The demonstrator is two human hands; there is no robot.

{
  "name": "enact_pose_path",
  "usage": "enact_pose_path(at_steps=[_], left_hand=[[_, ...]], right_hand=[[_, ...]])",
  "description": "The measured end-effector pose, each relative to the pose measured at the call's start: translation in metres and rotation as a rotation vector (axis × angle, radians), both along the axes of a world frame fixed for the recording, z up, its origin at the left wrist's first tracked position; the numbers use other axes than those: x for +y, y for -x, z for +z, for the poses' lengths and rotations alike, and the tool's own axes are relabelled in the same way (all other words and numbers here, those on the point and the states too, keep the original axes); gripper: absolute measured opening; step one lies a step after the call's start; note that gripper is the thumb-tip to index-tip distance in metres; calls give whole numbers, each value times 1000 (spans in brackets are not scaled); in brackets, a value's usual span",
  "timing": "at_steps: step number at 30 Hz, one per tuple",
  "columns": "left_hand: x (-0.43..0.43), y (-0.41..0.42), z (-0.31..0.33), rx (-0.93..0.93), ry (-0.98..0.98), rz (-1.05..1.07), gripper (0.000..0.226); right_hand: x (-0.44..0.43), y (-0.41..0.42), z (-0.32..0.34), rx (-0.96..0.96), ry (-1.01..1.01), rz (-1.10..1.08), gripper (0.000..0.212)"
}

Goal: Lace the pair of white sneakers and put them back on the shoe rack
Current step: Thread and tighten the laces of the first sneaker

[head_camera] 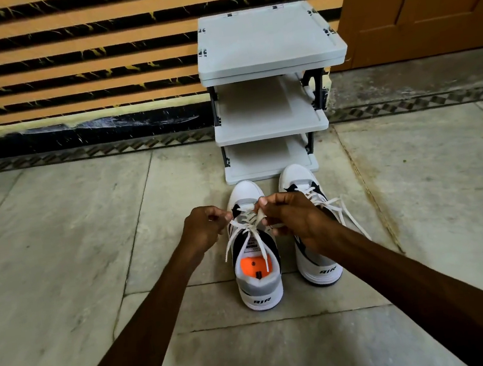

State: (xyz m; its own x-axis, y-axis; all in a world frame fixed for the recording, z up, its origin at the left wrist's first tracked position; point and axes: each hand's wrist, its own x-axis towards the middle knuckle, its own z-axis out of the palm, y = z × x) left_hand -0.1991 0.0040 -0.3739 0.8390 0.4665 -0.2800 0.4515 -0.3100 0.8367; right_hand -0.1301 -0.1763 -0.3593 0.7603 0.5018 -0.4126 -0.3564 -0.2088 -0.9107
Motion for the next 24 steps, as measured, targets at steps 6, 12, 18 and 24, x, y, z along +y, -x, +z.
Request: enact_pose_path(at_steps=[6,12,18,24], left_hand=[[-1,-6,-9,142,-310,-7,15],[-7,-13,-12,274,-542,44,28],[-9,-17,-17,320,-579,52,30],[-8,-19,-17,353,-594,51,32]], right_hand=[[8,12,-4,-24,-1,-13,32],[14,20,-21,-328,190,-18,36],[10,21,-25,-381,270,-18,35],[7,24,-23,-371,286,-8,37]])
